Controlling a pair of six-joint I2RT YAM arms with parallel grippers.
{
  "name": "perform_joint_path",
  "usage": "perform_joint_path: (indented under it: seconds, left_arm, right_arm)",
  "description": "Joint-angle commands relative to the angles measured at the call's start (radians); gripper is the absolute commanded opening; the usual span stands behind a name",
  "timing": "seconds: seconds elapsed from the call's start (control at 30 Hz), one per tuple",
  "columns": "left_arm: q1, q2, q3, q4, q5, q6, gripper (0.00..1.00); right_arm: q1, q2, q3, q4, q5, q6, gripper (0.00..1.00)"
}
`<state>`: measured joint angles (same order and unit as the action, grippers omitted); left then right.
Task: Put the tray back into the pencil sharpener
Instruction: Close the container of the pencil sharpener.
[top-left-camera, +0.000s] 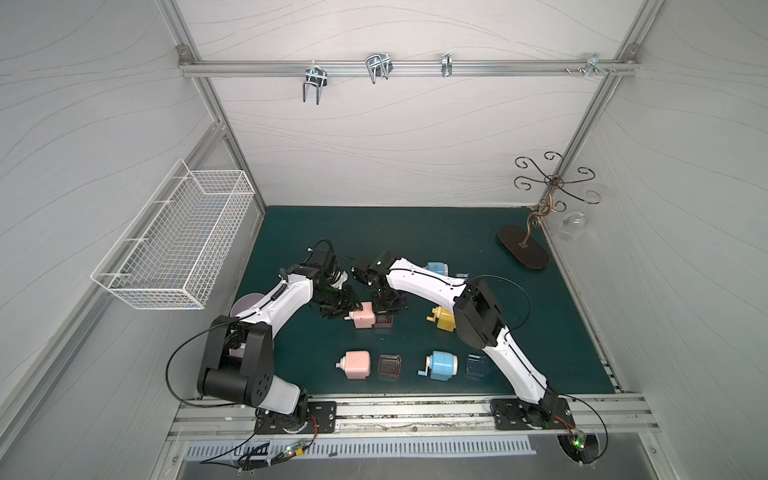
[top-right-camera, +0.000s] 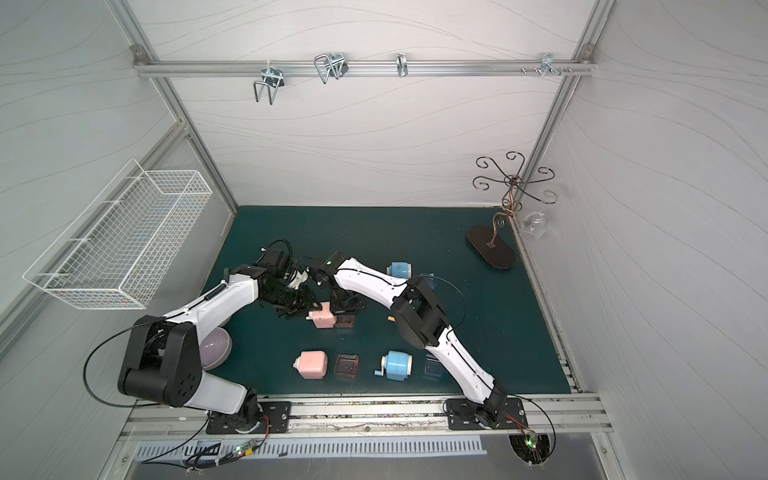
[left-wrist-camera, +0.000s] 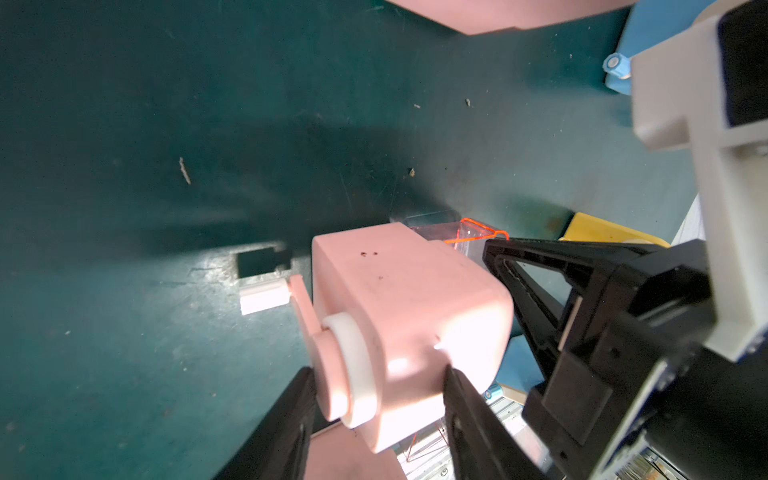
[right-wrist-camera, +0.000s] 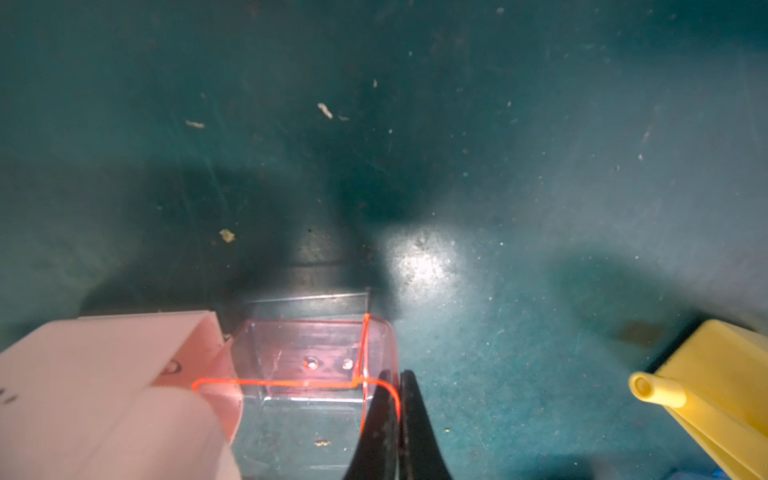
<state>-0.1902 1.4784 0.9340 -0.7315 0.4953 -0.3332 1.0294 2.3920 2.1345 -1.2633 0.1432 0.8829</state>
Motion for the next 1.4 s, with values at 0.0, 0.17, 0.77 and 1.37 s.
perform_joint_path:
  seconds: [0.0,0.17,0.77,1.37]
  left_arm:
    - [-0.004,0.016,0.007,0.006,0.008,0.010,0.53]
    - [-0.003,0.017,0.008,0.006,0.008,0.010,0.53]
    - [-0.005,0.022,0.009,0.003,0.006,0.008,0.53]
    - [-0.005,0.023,0.007,0.002,0.003,0.008,0.53]
  right_arm:
    - [0.010,-0.010,-0.005,0.002,0.011,0.018,0.00]
    - [0.011,-0.011,0.006,0.003,0.011,0.017,0.00]
    - [0.012,-0.019,0.030,0.020,-0.002,0.012,0.00]
    - [0.021,-0.034,0.013,0.063,-0.044,0.018,0.00]
